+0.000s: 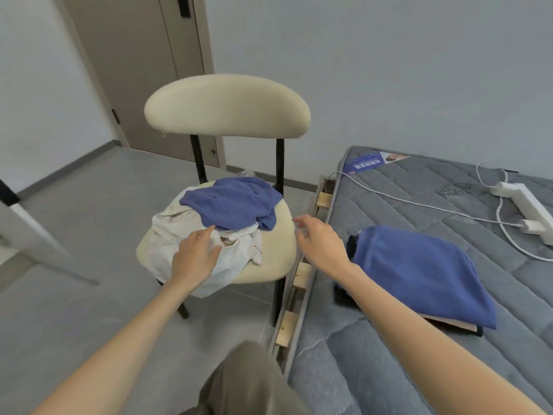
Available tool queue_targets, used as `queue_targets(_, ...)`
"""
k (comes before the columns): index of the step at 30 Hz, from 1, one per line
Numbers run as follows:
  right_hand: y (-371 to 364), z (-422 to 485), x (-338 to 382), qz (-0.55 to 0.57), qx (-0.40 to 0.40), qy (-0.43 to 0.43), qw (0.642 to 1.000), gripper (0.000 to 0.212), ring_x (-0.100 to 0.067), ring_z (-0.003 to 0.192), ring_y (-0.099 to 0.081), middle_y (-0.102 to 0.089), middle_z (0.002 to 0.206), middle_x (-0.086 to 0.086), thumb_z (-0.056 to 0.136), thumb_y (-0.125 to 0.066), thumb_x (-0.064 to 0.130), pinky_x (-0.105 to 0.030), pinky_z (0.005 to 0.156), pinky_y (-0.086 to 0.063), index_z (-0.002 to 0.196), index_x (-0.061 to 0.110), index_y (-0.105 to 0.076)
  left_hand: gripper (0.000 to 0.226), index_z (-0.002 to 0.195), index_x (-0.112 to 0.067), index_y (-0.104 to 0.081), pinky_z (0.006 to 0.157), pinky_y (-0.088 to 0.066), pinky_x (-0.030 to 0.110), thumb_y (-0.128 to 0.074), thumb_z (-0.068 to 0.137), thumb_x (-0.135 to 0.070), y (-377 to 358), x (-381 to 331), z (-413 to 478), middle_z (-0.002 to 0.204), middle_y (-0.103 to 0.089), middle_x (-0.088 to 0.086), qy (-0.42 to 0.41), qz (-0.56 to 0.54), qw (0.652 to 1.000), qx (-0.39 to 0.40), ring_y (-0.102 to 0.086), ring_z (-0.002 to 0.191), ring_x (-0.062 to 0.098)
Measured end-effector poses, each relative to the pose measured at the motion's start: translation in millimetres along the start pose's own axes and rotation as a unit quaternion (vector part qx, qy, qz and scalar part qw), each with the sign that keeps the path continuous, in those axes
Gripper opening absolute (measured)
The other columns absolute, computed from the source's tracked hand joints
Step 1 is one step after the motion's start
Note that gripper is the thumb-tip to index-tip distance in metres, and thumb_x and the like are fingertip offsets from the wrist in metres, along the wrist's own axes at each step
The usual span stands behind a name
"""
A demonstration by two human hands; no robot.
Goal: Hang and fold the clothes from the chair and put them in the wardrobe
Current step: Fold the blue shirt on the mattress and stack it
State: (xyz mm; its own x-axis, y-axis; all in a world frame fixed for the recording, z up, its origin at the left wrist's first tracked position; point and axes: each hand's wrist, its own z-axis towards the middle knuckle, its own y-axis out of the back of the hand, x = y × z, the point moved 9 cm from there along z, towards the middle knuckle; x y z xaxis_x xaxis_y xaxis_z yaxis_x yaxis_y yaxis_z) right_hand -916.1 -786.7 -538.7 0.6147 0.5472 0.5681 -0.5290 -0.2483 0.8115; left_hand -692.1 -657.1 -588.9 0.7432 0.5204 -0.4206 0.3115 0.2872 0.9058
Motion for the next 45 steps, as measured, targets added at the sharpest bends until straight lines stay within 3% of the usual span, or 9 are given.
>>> queue_targets(10,-118,69,41,-0.019,0.076,0.048,0.996,0.044,-0.024,0.120,-0.052,-0.047,0.141,-0.001,0.097,-0.048,0.023,-0.038,0.087,-0.050,0.141,0.025,-0.040,0.073,0.149,-0.041,-0.014,0.114,-0.021,0.053,-0.046,0.088,-0.063,-73,81,43,0.160,-0.009,0.005,0.027,0.020,0.989,0.141,-0.011,0.146,0.035)
queue_targets(15,-162,103,45,-0.047,0.090,0.032,0.994,0.046,-0.024,0.118,-0.050,-0.038,0.144,0.001,0.095,-0.052,0.032,-0.040,0.088,-0.050,0.140,0.032,-0.041,0.065,0.148,-0.045,-0.020,0.116,-0.015,0.044,-0.047,0.090,-0.058,-84,88,51,0.160,-0.015,0.002,0.009,0.003,0.995,0.095,-0.015,0.145,0.032)
queue_targets(20,-175,121,47,-0.033,0.034,0.033,0.998,0.025,-0.021,0.108,-0.053,-0.051,0.123,0.001,0.093,-0.055,0.025,-0.042,0.085,-0.048,0.116,0.024,-0.062,0.088,0.147,-0.043,-0.025,0.116,-0.015,0.043,-0.013,0.067,-0.078,-87,90,52,0.155,-0.028,0.005,-0.012,0.032,0.997,0.067,-0.025,0.142,0.031)
queue_targets(23,-160,126,52,0.011,-0.002,0.023,1.000,0.019,-0.015,0.093,-0.058,-0.063,0.104,0.005,0.096,-0.048,0.019,-0.033,0.071,-0.047,0.102,0.019,-0.067,0.080,0.147,-0.043,-0.023,0.117,-0.014,0.043,-0.023,0.075,-0.077,-90,95,55,0.155,-0.027,0.004,-0.005,0.030,0.996,0.088,-0.025,0.142,0.030)
queue_targets(27,-112,126,67,0.141,-0.047,0.023,0.989,0.023,-0.012,0.074,-0.061,-0.066,0.080,0.008,0.099,-0.046,0.016,-0.026,0.065,-0.048,0.096,0.018,-0.069,0.067,0.148,-0.040,-0.022,0.116,-0.019,0.045,-0.050,0.089,-0.055,-84,89,55,0.153,-0.030,0.005,-0.002,-0.026,0.992,0.123,-0.026,0.141,0.031)
queue_targets(31,-49,125,98,0.203,-0.080,0.061,0.974,0.021,0.003,0.071,-0.058,-0.063,0.078,0.013,0.100,-0.047,0.015,-0.009,0.062,-0.043,0.103,0.016,-0.068,0.070,0.147,-0.036,-0.020,0.104,-0.035,0.040,-0.059,0.088,-0.041,-31,66,47,0.146,-0.033,0.004,0.023,-0.141,0.989,0.043,-0.034,0.134,0.026)
queue_targets(37,50,94,156,0.221,-0.108,0.146,0.958,0.020,0.007,0.074,-0.055,-0.063,0.082,0.013,0.099,-0.048,0.012,-0.006,0.064,-0.038,0.097,0.020,-0.065,0.088,0.150,-0.038,-0.002,0.103,-0.030,0.027,-0.065,0.088,-0.036,59,-11,29,0.156,-0.017,-0.004,-0.094,-0.232,0.967,-0.040,-0.022,0.141,0.014)
queue_targets(41,108,63,190,0.243,-0.117,0.179,0.946,0.023,0.003,0.074,-0.056,-0.067,0.083,0.011,0.098,-0.047,0.011,-0.013,0.067,-0.043,0.096,0.023,-0.067,0.078,0.144,-0.035,-0.022,0.087,-0.038,0.015,-0.070,0.083,-0.035,111,-62,7,0.133,-0.038,-0.013,-0.129,-0.299,0.943,-0.066,-0.042,0.118,0.004)
queue_targets(45,160,32,220,0.272,-0.128,0.213,0.930,0.026,0.002,0.079,-0.060,-0.068,0.086,0.011,0.098,-0.046,0.008,-0.013,0.070,-0.045,0.098,0.022,-0.068,0.040,0.122,-0.031,-0.044,0.081,-0.049,0.031,-0.063,0.088,-0.038,159,-103,-16,0.115,-0.053,-0.008,-0.170,-0.325,0.924,-0.107,-0.055,0.101,0.009)
